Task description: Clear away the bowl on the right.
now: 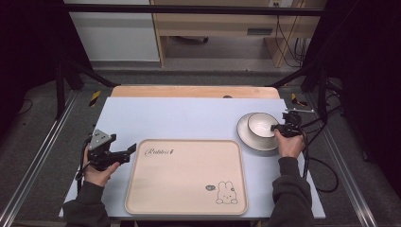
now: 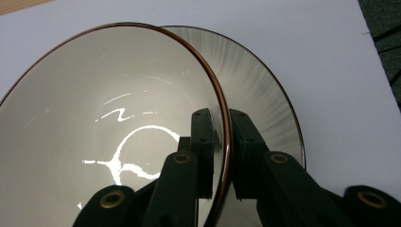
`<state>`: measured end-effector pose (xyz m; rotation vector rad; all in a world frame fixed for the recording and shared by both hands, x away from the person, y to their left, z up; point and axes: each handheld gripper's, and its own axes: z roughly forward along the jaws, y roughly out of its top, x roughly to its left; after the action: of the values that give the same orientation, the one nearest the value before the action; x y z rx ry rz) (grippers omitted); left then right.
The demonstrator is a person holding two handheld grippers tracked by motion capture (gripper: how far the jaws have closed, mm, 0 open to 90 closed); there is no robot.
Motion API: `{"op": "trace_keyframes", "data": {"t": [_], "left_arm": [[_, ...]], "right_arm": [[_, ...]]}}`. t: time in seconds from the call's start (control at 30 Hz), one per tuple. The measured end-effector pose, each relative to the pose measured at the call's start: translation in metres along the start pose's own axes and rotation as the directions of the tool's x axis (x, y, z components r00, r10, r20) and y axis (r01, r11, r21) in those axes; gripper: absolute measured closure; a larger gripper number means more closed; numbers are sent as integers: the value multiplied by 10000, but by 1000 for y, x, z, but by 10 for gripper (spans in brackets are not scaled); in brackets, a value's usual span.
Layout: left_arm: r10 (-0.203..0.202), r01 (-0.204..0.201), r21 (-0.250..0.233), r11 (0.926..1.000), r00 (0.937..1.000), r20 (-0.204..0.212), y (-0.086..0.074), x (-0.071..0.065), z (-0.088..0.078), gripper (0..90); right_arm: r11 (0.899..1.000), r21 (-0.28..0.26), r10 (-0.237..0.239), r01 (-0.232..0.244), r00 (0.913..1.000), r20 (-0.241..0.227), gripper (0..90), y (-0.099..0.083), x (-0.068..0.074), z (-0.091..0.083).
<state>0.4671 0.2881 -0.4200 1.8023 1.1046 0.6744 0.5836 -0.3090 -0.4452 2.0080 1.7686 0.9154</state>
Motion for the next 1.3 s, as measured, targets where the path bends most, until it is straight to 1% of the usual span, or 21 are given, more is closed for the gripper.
{"op": "trace_keyframes", "data": {"t": [0.03, 0.1, 0.2, 0.37, 0.43, 0.63, 0.67, 0.73, 0.77, 0.93, 1.0, 1.03, 1.1, 1.13, 1.17, 1.2, 1.23, 1.27, 1.3], "left_arm": [[-4, 4, -7, 10000, 10000, -1, 0, 0, 0, 117], [-12, 12, -9, 10000, 10000, 10, 0, 0, 0, 117], [-2, 2, -4, 10000, 10000, 15, 0, 0, 0, 117], [4, -4, 0, 10000, 10000, 46, 0, 0, 0, 117], [2, -2, -3, 10000, 10000, 49, 0, 0, 0, 116], [16, -16, 23, 10000, 10000, 56, 0, 0, 1, 117], [20, -20, 33, 10000, 10000, 64, 0, 0, 1, 117], [18, -18, 32, 10000, 10000, 74, 0, 0, 1, 117], [23, -23, 35, 10000, 10000, 81, 0, -1, 1, 117], [46, -46, 37, 10000, 9999, 108, 0, -1, 1, 117], [35, -35, 22, 10000, 9999, 135, 0, -2, 2, 117], [62, -62, 46, 10000, 9999, 133, 0, -2, 2, 117], [61, -61, 25, 10000, 9999, 150, 0, -2, 1, 117], [73, -73, 10, 10000, 9999, 152, 1, -3, 1, 117], [79, -79, 2, 10000, 9998, 155, 1, -3, 1, 118], [79, -79, 2, 10000, 9998, 155, 1, -3, 1, 118], [86, -86, -9, 10000, 9998, 172, 1, -3, 1, 118], [86, -86, -9, 10000, 9998, 172, 1, -3, 1, 118], [120, -121, 10, 9999, 9998, 185, 1, -4, 1, 118]], "right_arm": [[10000, 15, 60, -60, 10000, 14, 817, 0, 1, 0], [10000, 26, 22, -22, 9999, 105, 820, 0, 1, -1], [10000, 27, 13, -14, 9999, 123, 823, 0, 1, -2], [9998, 5, -180, 180, 9993, 320, 825, 0, 3, -3], [9996, -69, -264, 266, 9992, 314, 825, 0, 4, -4], [9996, -192, -217, 222, 9994, 281, 823, 1, 7, -7], [9992, -254, -297, 305, 9991, 291, 823, 1, 8, -8], [9993, -285, -224, 231, 9994, 259, 823, 1, 9, -9], [9990, -314, -322, 331, 9991, 275, 822, 1, 8, -10], [9986, -387, -348, 358, 9990, 266, 820, 0, 10, -12], [9978, -460, -452, 468, 9983, 365, 819, 0, 10, -13], [9979, -507, -396, 415, 9985, 365, 818, 0, 10, -13], [9974, -537, -456, 482, 9978, 472, 817, 1, 10, -15], [9975, -562, -392, 420, 9980, 502, 817, 1, 10, -15], [9968, -591, -507, 540, 9971, 563, 816, 0, 9, -16], [9968, -591, -507, 540, 9971, 563, 816, 0, 9, -16], [9977, -560, -345, 377, 9978, 560, 816, 1, 9, -18], [9977, -560, -345, 377, 9978, 560, 816, 1, 9, -18], [9963, -620, -550, 590, 9963, 653, 815, 1, 8, -18]]}}
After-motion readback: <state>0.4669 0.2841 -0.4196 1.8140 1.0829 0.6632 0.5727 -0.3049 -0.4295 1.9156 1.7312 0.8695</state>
